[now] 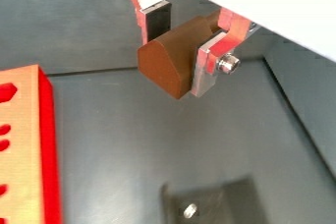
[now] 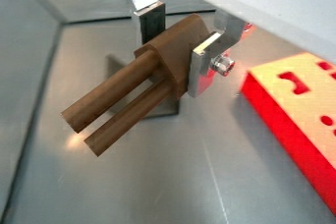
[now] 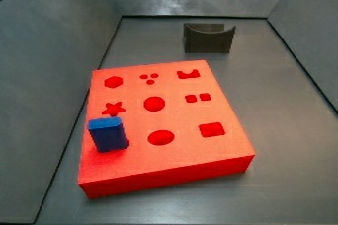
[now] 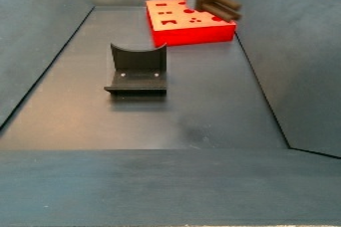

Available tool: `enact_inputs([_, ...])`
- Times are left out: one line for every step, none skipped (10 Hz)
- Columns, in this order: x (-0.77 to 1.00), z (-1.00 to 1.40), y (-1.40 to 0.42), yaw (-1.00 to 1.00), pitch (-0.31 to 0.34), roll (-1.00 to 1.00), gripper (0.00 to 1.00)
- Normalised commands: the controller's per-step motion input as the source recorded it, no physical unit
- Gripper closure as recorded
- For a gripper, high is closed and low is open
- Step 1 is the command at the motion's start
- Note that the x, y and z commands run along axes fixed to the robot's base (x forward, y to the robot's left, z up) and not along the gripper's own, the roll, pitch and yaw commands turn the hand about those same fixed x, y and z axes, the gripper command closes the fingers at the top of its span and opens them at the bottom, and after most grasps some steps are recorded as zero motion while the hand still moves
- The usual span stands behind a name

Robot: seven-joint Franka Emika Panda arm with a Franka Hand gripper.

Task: Pick up the 3 prong object. Move up. Place the 3 prong object on the fixture. Regrasp the 3 prong object. Move to above the board. Insert the 3 prong object.
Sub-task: Place the 3 prong object on the fixture.

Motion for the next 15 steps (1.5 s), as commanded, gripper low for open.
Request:
enact_inputs([1.00,-0.10,-0.35,-1.00,-0.037,-0.02,1.00])
enact_inputs([1.00,-0.09,-0.27,-1.00,-0.033,-0.02,1.00])
enact_inputs([1.00,-0.08,-0.23,-1.00,-0.027,-0.02,1.00])
enact_inputs([1.00,-0.07,-0.18,-1.00,-0.017,-0.02,1.00])
enact_inputs([0.97,-0.07,-0.14,-1.00,-0.006,-0.01,1.00])
enact_inputs([0.81,-0.05,-0.07,-0.84,0.012,0.00,1.00])
enact_inputs([0.73,-0.04,-0.05,-0.68,0.022,0.00,1.00])
enact_inputs([0.58,-0.03,-0.02,-0.40,0.044,0.01,1.00])
enact_inputs([0.87,0.35,0.73,-0.19,0.070,-1.00,1.00])
enact_inputs([0.71,0.33,0.70,-0.15,0.084,-1.00,1.00])
enact_inputs([0.63,0.26,0.62,-0.15,0.095,-1.00,1.00])
enact_inputs([0.50,0.09,0.41,-0.15,0.101,-1.00,1.00])
enact_inputs([0.40,0.00,0.18,-0.15,0.106,-1.00,1.00])
enact_inputs([0.34,0.00,0.07,-0.15,0.110,-1.00,1.00])
enact_inputs([0.28,0.01,0.06,-0.16,0.114,-1.00,1.00])
